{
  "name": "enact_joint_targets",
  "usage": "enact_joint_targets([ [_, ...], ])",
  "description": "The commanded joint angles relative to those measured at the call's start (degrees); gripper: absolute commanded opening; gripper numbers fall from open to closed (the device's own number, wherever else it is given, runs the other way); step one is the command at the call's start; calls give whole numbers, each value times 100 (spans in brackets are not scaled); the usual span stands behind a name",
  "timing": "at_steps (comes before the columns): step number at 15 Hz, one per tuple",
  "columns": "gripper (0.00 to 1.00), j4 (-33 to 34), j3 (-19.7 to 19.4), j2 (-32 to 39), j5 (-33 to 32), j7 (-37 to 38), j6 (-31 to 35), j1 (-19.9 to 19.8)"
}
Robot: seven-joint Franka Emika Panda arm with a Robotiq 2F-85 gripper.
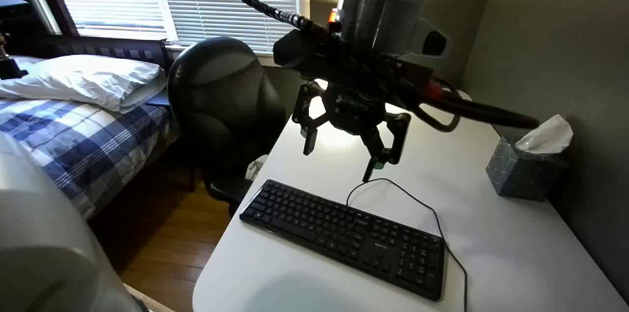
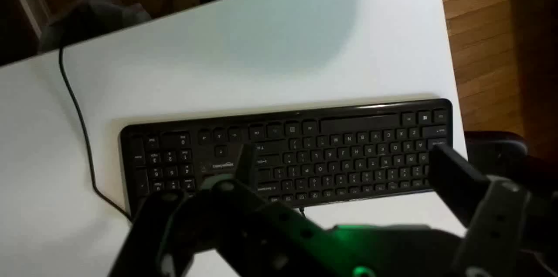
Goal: Press a button at the center of the keyboard
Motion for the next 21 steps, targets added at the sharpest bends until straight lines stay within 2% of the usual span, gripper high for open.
enact_joint_targets([
  [1, 100, 10, 74, 19, 45, -39, -10, -77],
  [7, 100, 10, 74, 19, 45, -39, -10, -77],
  [13, 100, -484, 557, 68, -139, 156, 441, 69],
  [16, 100, -750, 831, 285, -285, 318, 799, 125],
  [21, 100, -625, 1063, 1067, -267, 279, 1507, 364],
])
